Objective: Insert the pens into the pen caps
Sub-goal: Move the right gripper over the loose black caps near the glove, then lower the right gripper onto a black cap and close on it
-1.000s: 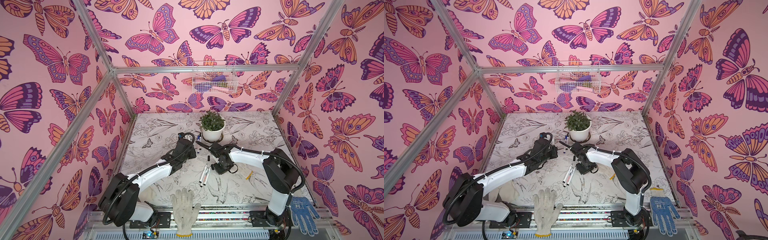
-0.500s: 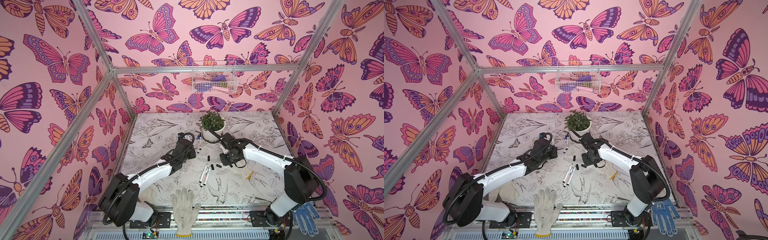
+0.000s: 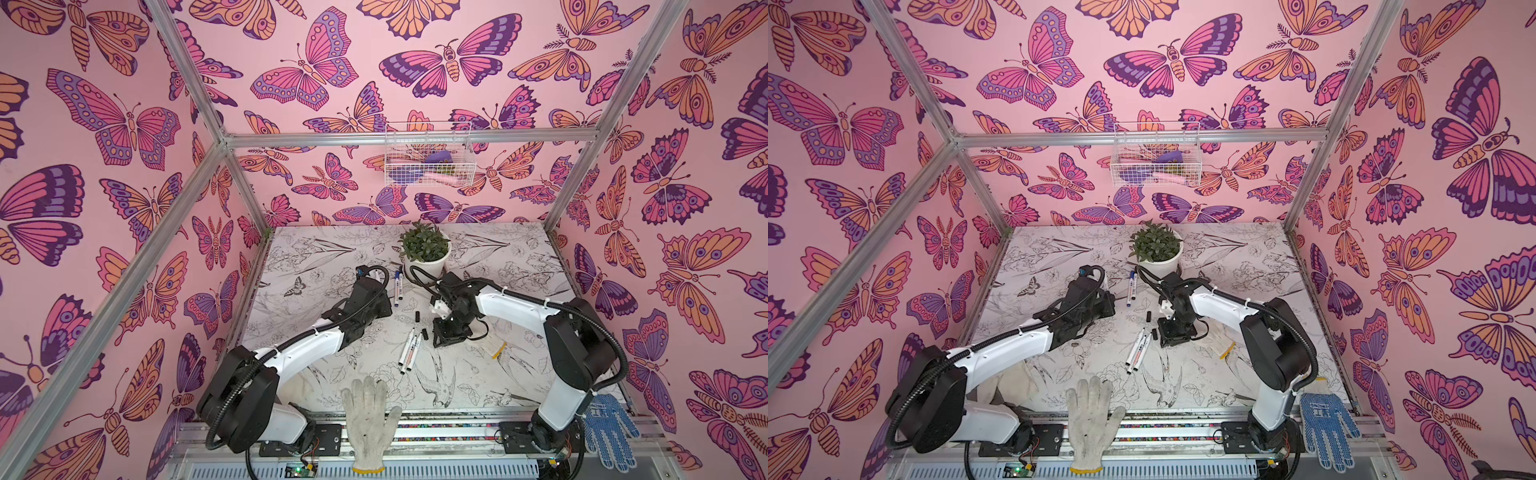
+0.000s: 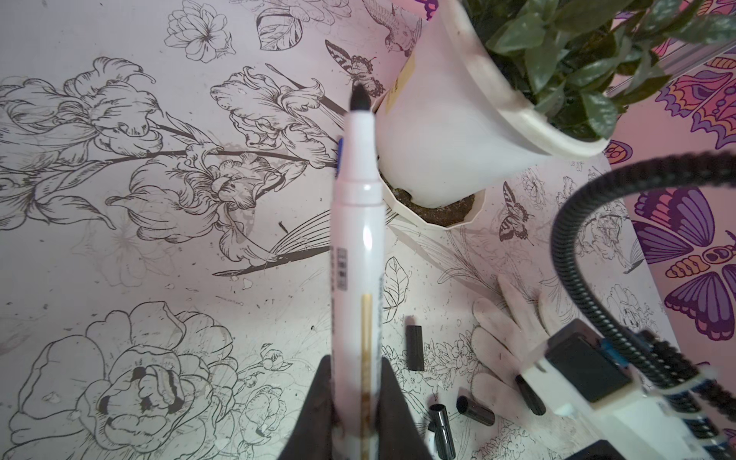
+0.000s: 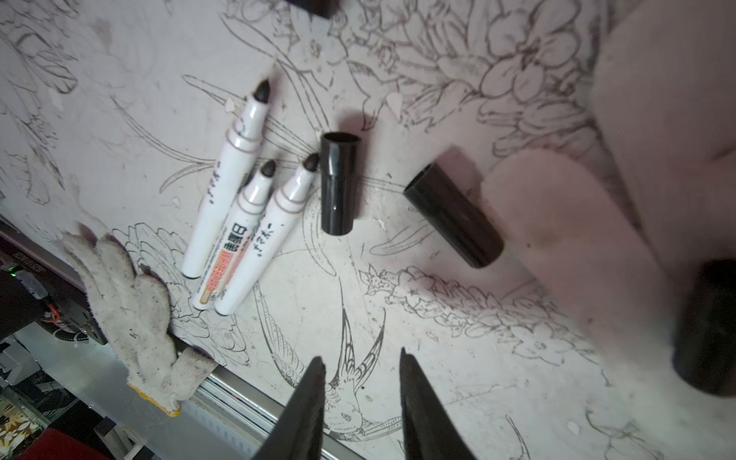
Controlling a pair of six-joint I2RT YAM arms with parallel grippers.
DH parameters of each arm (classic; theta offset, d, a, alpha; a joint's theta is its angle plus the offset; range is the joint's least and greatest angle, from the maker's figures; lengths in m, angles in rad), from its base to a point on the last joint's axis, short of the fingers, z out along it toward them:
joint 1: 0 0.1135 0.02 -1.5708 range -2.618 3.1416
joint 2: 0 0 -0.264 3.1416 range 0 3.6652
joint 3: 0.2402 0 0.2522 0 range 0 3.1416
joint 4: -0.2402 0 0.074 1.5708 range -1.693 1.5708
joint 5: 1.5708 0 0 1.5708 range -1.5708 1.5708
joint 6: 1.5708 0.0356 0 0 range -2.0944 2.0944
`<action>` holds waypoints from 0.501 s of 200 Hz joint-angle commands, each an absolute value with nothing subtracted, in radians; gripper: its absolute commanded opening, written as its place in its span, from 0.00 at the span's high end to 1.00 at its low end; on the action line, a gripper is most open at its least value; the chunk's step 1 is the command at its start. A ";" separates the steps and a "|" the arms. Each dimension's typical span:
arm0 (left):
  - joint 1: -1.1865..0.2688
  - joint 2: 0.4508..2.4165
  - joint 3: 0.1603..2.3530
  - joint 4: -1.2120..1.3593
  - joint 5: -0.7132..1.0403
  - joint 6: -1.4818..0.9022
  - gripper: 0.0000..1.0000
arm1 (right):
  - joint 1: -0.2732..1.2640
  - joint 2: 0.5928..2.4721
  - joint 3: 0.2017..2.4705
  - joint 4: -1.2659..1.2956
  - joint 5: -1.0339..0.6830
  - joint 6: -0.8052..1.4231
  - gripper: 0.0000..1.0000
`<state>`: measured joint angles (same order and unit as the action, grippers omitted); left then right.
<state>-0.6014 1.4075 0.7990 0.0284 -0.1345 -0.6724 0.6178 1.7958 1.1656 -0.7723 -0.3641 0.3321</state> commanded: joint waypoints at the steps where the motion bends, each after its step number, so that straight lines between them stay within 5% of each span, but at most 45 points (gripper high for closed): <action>1: -0.593 1.404 0.779 0.028 -0.133 -0.682 1.00 | 0.620 1.841 1.192 -0.793 -0.369 0.311 0.66; 100: -0.587 1.400 0.779 0.028 -0.137 -0.680 1.00 | 0.558 1.959 1.307 -0.724 -0.294 0.397 0.65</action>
<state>-0.5957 1.4075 0.7860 0.0288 -0.1349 -0.6765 0.5591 1.9175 1.2491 -0.7532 -0.3298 0.3725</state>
